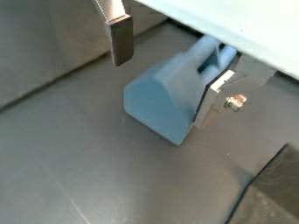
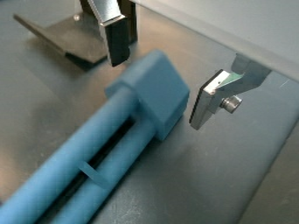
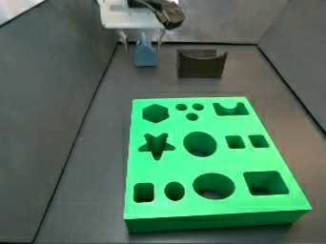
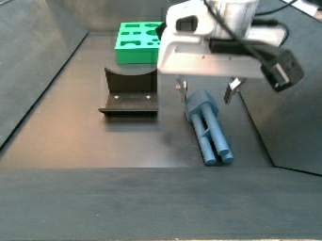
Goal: Pick up the 3 prong object. Move up. Rotate the 3 prong object. Place the 3 prong object on the fixture. Regrasp the 3 prong object. Move to above the board. Insert the 3 prong object.
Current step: Rotate the 3 prong object, then move up.
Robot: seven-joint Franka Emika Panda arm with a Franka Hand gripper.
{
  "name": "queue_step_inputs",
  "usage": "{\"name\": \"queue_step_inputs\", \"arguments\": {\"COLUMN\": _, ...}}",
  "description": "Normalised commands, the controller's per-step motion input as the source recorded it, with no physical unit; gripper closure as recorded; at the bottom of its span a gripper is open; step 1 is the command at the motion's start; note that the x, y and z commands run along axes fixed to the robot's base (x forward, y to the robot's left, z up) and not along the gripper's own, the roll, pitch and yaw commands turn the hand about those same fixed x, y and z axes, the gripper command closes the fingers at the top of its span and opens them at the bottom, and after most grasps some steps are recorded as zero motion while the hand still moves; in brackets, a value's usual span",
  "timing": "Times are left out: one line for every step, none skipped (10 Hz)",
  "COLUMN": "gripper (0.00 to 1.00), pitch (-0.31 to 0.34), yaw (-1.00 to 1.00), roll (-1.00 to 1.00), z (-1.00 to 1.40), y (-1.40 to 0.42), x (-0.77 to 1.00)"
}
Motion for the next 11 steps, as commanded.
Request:
{"name": "queue_step_inputs", "arguments": {"gripper": 0.0, "pitch": -0.043, "yaw": 0.01, "roll": -0.06, "z": -0.69, "y": 0.01, "x": 0.04}}
{"name": "queue_step_inputs", "arguments": {"gripper": 0.0, "pitch": -0.051, "yaw": 0.01, "roll": -0.06, "z": -0.56, "y": 0.0, "x": 0.04}}
{"name": "queue_step_inputs", "arguments": {"gripper": 0.0, "pitch": -0.053, "yaw": 0.01, "roll": -0.07, "z": -0.48, "y": 0.0, "x": 0.04}}
{"name": "queue_step_inputs", "arguments": {"gripper": 0.0, "pitch": -0.061, "yaw": 0.02, "roll": -0.08, "z": -0.28, "y": 0.0, "x": 0.04}}
{"name": "queue_step_inputs", "arguments": {"gripper": 0.0, "pitch": -0.06, "yaw": 0.02, "roll": -0.08, "z": -0.21, "y": 0.0, "x": 0.04}}
{"name": "queue_step_inputs", "arguments": {"gripper": 1.0, "pitch": 0.0, "yaw": 0.0, "roll": 0.0, "z": 0.0, "y": 0.0, "x": 0.0}}
{"name": "queue_step_inputs", "arguments": {"gripper": 1.0, "pitch": 0.0, "yaw": 0.0, "roll": 0.0, "z": 0.83, "y": 0.0, "x": 0.0}}
{"name": "queue_step_inputs", "arguments": {"gripper": 1.0, "pitch": 0.006, "yaw": 0.0, "roll": 0.0, "z": 0.82, "y": 0.0, "x": -0.01}}
{"name": "queue_step_inputs", "arguments": {"gripper": 1.0, "pitch": 0.026, "yaw": 0.0, "roll": 0.0, "z": 0.73, "y": 0.0, "x": -0.03}}
{"name": "queue_step_inputs", "arguments": {"gripper": 1.0, "pitch": 0.045, "yaw": -0.01, "roll": 0.01, "z": 0.57, "y": 0.01, "x": -0.02}}
{"name": "queue_step_inputs", "arguments": {"gripper": 1.0, "pitch": 0.056, "yaw": -0.01, "roll": 0.01, "z": 0.43, "y": 0.01, "x": -0.02}}
